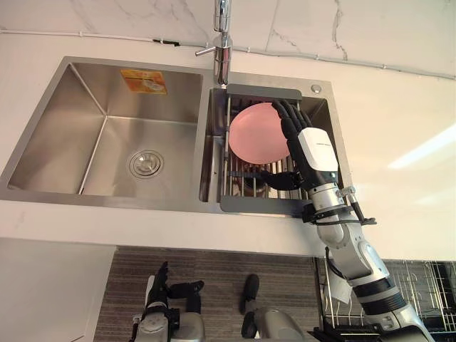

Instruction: Walk over to the sink, pick up the cup, carry it to the dishwasher, place the cup inside the dishwasher, then close the dishwasher door

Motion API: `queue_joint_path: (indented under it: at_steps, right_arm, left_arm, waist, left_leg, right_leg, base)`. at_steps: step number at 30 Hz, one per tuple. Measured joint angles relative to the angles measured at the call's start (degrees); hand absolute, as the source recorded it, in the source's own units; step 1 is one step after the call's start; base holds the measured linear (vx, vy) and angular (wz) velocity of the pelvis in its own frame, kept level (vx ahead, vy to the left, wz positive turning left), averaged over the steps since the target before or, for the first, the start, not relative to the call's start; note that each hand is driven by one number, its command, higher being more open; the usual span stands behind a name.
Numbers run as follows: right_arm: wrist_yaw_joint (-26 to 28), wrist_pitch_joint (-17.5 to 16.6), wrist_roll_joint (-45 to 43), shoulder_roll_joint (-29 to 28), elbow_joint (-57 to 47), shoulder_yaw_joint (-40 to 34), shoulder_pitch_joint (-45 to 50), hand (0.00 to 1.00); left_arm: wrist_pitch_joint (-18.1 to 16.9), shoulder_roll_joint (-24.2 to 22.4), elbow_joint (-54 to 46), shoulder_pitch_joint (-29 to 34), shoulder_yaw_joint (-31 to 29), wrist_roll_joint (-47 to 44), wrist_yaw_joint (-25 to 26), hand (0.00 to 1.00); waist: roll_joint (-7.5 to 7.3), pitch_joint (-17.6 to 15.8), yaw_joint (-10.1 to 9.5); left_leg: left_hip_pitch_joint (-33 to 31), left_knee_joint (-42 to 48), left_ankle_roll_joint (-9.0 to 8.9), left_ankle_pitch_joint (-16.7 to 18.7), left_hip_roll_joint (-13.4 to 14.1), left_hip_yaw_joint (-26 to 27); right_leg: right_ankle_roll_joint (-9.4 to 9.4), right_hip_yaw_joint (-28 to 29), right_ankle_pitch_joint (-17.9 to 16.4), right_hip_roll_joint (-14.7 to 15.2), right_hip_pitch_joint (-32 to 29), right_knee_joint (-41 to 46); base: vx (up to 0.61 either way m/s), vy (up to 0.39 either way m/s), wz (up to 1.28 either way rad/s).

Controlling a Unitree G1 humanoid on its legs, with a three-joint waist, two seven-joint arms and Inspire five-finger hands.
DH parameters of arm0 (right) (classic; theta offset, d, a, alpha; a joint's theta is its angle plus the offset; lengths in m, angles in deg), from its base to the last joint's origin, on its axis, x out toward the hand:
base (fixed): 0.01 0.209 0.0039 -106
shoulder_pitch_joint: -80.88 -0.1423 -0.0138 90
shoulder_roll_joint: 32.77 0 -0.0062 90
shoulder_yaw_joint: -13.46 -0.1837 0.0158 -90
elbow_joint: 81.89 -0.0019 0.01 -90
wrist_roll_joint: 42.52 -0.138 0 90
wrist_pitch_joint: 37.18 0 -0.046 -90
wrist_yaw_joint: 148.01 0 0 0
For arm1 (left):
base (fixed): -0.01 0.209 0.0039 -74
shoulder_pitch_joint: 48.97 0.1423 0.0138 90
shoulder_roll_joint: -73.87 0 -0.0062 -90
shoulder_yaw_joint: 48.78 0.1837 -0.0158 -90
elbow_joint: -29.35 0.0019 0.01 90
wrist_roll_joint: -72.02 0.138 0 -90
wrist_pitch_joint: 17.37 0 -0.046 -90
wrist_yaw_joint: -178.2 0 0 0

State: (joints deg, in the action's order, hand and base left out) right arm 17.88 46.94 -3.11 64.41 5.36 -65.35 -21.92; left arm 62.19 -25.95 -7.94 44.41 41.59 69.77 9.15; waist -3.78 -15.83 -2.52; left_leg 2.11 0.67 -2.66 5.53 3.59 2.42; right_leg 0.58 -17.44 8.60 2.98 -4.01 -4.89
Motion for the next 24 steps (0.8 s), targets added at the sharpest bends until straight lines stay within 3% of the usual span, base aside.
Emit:
queue_joint_path:
  at_steps: [18,24]
  right_arm:
    - [0.32,0.07,0.19,0.03,3.80,0.55,-1.90,1.00]
    - [-1.35,1.42,0.21,0.77,8.47,0.23,-7.70,1.00]
  left_arm:
    - [-0.02,0.49,0.02,0.11,0.17,0.00,-0.03,1.00]
    - [-0.13,0.50,-0.11,0.11,0.17,-0.04,-0.03,1.00]
  waist:
    - [-0.25,0.18,0.12]
    - [-0.29,0.26,0.12]
  left_leg:
    - [-0.11,0.12,-0.01,-0.01,-0.05,0.12]
    - [-1.24,0.18,0.05,-0.36,-0.17,-0.14]
  right_leg:
    - [-0.01,0.09,0.01,0.03,-0.08,0.00]
    - [-0.06,-0.06,0.13,0.13,-1.04,0.01]
  base:
    - [0.00,0.000,0.00]
    - [0.00,0.000,0.01]
